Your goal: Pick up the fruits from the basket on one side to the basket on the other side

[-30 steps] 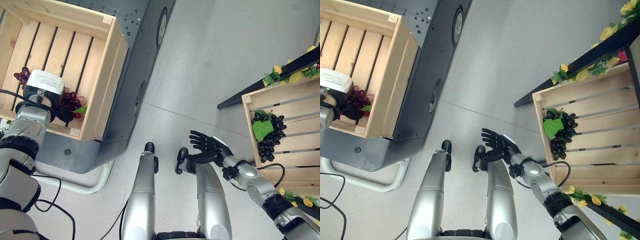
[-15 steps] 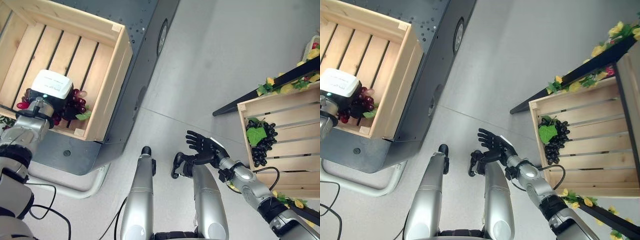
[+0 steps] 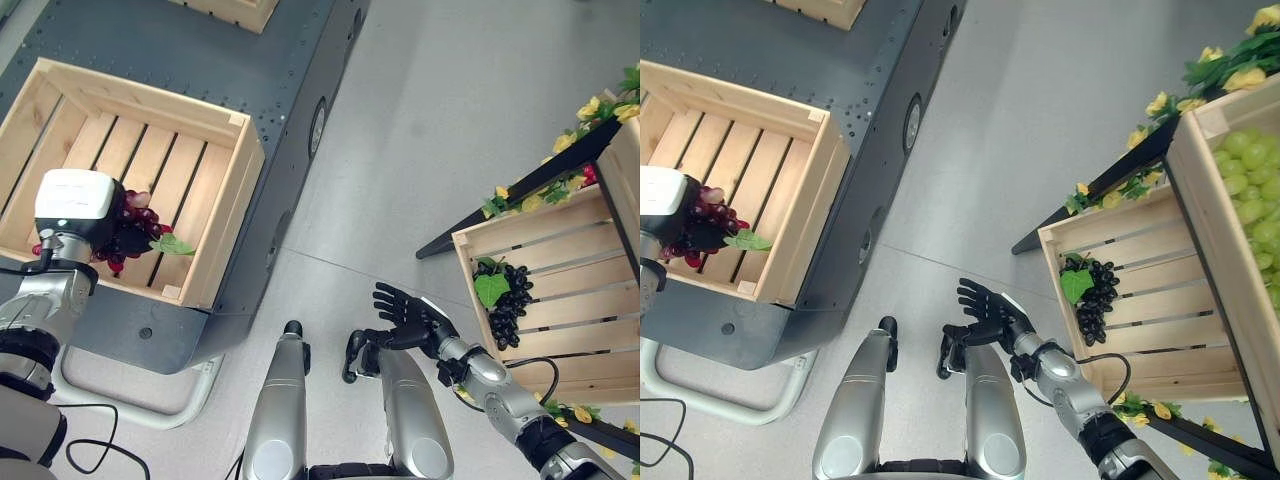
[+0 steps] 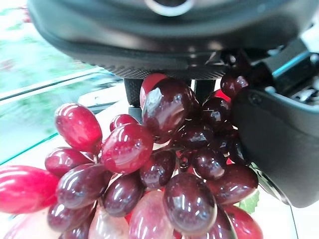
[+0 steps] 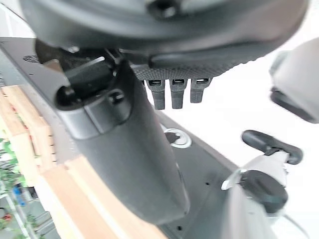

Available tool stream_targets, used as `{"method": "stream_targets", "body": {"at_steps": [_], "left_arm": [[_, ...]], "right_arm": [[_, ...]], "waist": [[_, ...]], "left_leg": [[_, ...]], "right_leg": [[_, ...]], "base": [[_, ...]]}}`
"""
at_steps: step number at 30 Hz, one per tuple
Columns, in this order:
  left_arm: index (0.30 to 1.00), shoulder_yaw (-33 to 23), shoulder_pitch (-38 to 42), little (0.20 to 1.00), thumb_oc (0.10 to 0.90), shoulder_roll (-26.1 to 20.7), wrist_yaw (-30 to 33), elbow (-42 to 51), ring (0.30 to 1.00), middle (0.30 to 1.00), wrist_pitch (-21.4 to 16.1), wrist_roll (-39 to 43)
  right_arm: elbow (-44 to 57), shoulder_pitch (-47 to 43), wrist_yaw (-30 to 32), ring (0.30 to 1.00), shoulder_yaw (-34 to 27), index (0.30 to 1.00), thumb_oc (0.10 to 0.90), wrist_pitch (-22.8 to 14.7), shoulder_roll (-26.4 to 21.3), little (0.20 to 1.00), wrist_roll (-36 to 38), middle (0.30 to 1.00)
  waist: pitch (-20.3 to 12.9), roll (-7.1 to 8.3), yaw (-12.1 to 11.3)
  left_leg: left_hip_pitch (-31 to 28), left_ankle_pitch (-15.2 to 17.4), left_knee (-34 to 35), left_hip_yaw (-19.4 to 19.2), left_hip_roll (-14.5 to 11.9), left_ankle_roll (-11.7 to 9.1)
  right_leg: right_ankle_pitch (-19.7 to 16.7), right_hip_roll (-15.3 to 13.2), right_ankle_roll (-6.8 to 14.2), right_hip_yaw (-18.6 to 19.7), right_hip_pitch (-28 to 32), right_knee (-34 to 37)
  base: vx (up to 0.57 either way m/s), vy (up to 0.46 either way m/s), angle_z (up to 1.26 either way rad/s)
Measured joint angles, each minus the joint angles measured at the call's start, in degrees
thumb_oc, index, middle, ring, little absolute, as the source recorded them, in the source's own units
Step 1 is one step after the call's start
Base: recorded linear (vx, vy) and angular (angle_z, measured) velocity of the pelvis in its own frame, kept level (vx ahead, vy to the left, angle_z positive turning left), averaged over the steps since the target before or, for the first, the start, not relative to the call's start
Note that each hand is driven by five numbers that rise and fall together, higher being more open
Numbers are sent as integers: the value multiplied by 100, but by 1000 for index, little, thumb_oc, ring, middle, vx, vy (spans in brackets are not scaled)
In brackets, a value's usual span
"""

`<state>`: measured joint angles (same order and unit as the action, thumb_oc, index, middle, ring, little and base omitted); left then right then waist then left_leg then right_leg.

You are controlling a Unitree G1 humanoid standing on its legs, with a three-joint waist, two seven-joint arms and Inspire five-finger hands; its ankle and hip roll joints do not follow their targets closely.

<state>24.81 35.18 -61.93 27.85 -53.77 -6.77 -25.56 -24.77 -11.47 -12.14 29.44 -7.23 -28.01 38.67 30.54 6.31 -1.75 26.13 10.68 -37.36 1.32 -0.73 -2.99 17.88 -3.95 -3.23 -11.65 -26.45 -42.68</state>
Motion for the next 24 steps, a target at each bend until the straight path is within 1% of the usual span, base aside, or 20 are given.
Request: {"method": "stream_targets", "body": {"at_steps": [1, 4, 6, 8, 10, 11, 14, 16, 18, 19, 21, 24], "left_arm": [[300, -252, -13, 300, 400, 69, 17, 2, 300, 300, -2, 297], [300, -636, -54, 300, 400, 137, 43, 118, 300, 300, -42, 894], [300, -923, -117, 300, 400, 223, 44, 260, 300, 300, -55, 1303], [300, -1247, -223, 300, 400, 454, 33, 463, 300, 300, -77, 1815], [300, -1408, -355, 300, 400, 592, 18, 662, 300, 300, -117, 2084], [300, -1409, -357, 300, 400, 603, 9, 684, 300, 300, -130, 2113], [300, -1465, -370, 300, 400, 657, -80, 888, 300, 300, -147, 2612], [300, -1629, -417, 300, 400, 858, -174, 1039, 300, 300, -240, 3091], [300, -1781, -423, 300, 400, 1232, -391, 1308, 300, 300, -244, 3804], [300, -1781, -448, 300, 400, 1300, -470, 1376, 300, 300, -247, 3934], [300, -1799, -454, 300, 400, 1531, -823, 1487, 300, 300, -249, 4613], [300, -1794, -454, 300, 400, 1686, -1098, 1547, 300, 300, -248, 4905]], "right_arm": [[22, 14, 18, 900, -1, 900, 800, 0, 4, 900, 0, 900], [30, 17, 94, 900, -17, 900, 800, 0, 88, 900, -1, 900], [30, 37, 103, 900, -89, 900, 800, 0, 178, 900, -3, 900], [56, 114, 105, 900, -237, 900, 800, -1, 216, 900, -3, 900], [88, 163, 108, 900, -373, 900, 800, 0, 215, 900, -3, 900], [96, 162, 109, 900, -419, 900, 800, 0, 214, 900, -3, 900], [161, 163, 113, 900, -584, 900, 800, 0, 214, 900, -5, 900], [221, 201, 144, 900, -686, 900, 800, 0, 212, 900, -5, 900], [223, 226, 161, 900, -796, 900, 800, 0, 225, 900, -10, 900], [224, 226, 164, 900, -796, 900, 800, 0, 231, 900, -12, 900], [227, 218, 175, 900, -823, 900, 800, -1, 322, 900, -133, 900], [258, 177, 184, 900, -819, 900, 800, 0, 436, 900, -233, 900]], "waist": [[-2, -3, 1], [-10, -20, 7], [-20, -58, 8], [-57, -149, 14], [-117, -245, 29], [-139, -271, 43], [-184, -331, 68], [-359, -414, 93], [-536, -520, 102], [-644, -538, 107], [-987, -573, 151], [-1232, -582, 238]], "left_leg": [[-179, -34, 173, -5, 2, -2], [-552, -137, 589, -16, 1, 9], [-815, -189, 854, -34, -3, 25], [-1207, -283, 1246, -38, -4, 65], [-1509, -359, 1597, -29, 0, 101], [-1588, -380, 1690, -32, 1, 116], [-2137, -568, 2311, -33, 31, 160], [-2333, -619, 2570, -16, 54, 206], [-2669, -721, 2934, -16, 81, 256], [-2718, -733, 3022, -18, 85, 274], [-2926, -842, 3369, -14, 87, 309], [-3172, -885, 3616, -14, 88, 346]], "right_leg": [[-14, 10, 18, 0, 162, 144], [-105, 39, 32, 3, 496, 503], [-164, 61, 59, 14, 748, 752], [-270, 85, 112, 24, 1121, 1162], [-387, 115, 161, 38, 1405, 1503], [-414, 122, 175, 49, 1483, 1597], [-586, 160, 245, 147, 1933, 2110], [-652, 159, 308, 159, 2123, 2366], [-746, 158, 383, 169, 2454, 2712], [-767, 160, 403, 170, 2502, 2809], [-893, 191, 455, 173, 2725, 3198], [-1032, 216, 508, 181, 3047, 3625]], "base": [[31, -47, 1], [36, -42, 0], [49, -36, -4], [40, -40, -5], [44, -27, -9], [57, -35, -9], [42, -37, -14], [59, -42, -5], [65, -51, 0], [39, -52, 1], [21, -52, 0], [14, -40, 0]]}}
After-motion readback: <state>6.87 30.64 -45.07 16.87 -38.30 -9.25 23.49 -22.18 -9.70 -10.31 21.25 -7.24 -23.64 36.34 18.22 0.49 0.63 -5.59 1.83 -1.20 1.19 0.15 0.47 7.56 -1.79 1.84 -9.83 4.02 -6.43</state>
